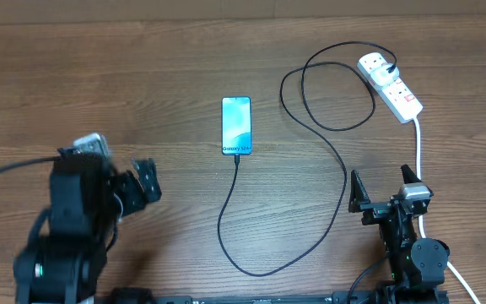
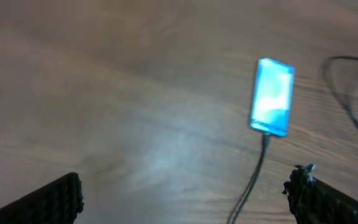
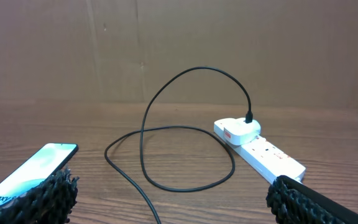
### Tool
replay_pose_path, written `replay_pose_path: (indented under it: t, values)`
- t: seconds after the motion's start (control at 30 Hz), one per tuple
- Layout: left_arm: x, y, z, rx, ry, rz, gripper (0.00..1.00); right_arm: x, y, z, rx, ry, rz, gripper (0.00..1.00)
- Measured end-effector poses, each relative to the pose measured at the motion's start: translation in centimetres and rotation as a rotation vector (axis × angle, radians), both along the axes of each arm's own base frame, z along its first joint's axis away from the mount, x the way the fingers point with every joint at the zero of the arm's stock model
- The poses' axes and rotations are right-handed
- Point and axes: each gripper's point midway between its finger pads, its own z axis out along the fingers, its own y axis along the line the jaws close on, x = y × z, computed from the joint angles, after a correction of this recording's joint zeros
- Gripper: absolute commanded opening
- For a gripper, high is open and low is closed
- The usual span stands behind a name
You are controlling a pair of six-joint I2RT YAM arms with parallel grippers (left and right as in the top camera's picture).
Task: Plug charger to phone and switch on socket
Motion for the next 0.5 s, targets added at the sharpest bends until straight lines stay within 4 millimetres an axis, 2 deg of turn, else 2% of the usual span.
replay_pose_path:
  t: [0.1, 0.23, 0.5]
  values:
    - [-0.6, -1.1, -0.1, 0.043, -0.089, -0.141, 1.0, 0.0, 0.0, 0.0, 0.0, 0.001, 0.0, 1.0]
    - [-1.0, -1.9, -0.8, 0.076, -0.12, -0.234, 1.0, 0.0, 0.0, 0.0, 0.0, 0.001, 0.0, 1.0]
    - [1.1, -2.8, -2.0, 0.102, -0.245, -0.303, 1.0, 0.0, 0.0, 0.0, 0.0, 0.0, 0.001, 1.0]
